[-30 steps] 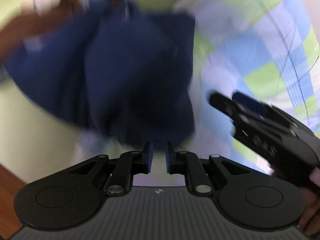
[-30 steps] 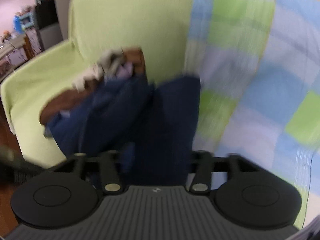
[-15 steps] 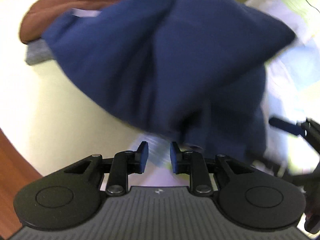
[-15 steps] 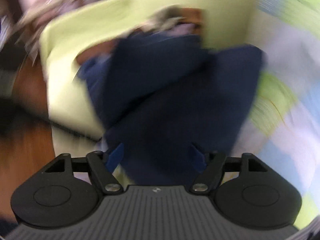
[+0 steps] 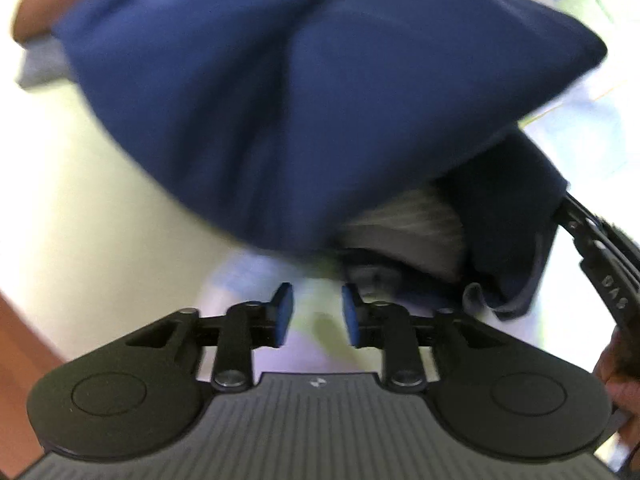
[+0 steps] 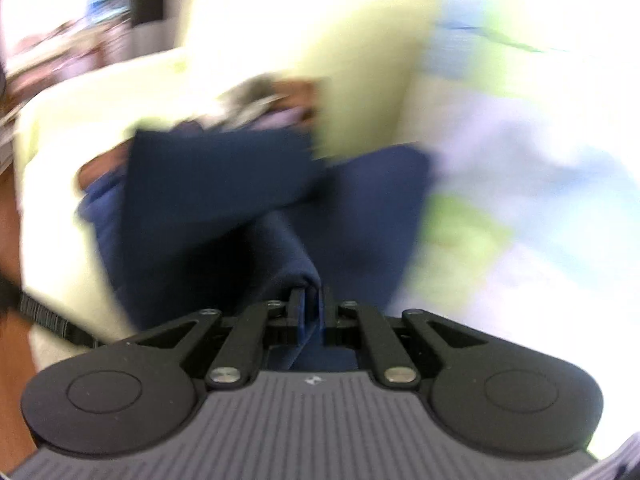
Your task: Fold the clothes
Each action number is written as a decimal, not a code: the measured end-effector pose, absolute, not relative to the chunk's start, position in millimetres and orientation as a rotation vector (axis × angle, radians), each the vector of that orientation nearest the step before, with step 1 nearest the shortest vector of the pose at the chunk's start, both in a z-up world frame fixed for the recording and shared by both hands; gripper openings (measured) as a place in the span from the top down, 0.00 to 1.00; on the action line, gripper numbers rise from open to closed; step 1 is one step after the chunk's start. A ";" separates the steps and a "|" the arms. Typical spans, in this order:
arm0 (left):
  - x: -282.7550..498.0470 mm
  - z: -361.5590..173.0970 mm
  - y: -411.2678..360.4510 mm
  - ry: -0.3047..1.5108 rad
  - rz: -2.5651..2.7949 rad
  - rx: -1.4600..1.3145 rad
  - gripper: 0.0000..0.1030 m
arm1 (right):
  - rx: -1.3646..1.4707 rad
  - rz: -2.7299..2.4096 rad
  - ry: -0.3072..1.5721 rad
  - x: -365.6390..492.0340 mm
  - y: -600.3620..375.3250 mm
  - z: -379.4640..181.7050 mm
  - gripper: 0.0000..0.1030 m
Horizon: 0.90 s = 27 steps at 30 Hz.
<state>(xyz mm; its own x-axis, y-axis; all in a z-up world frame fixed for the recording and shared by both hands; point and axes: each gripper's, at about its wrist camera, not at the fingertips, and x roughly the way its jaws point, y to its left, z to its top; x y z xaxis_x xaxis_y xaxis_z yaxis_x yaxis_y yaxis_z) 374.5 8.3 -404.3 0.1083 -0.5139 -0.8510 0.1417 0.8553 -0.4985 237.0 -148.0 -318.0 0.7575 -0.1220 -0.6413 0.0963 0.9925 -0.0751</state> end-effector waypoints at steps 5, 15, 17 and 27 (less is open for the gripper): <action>387.1 -422.1 -28.9 1.347 -0.386 -0.275 0.58 | -0.015 -0.300 0.697 220.9 -173.7 -316.0 0.98; 430.8 -466.8 -28.3 1.412 -0.200 -0.652 0.53 | 0.272 -0.214 0.759 206.9 -167.5 -348.7 0.42; 434.0 -466.2 -26.9 1.408 -0.211 -0.667 0.60 | 0.266 -0.187 0.772 209.3 -163.8 -349.1 0.35; 451.8 -408.5 -68.2 1.195 -0.440 -0.325 0.98 | 0.469 -0.184 0.668 220.2 -180.0 -341.2 0.96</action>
<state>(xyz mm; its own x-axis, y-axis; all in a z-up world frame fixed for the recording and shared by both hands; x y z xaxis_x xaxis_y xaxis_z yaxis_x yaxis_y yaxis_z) 451.8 -68.2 -408.5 0.2995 -0.4919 -0.8175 0.1564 0.8706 -0.4665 220.2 -180.0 -341.2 0.7739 -0.0155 -0.6331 0.3110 0.8801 0.3587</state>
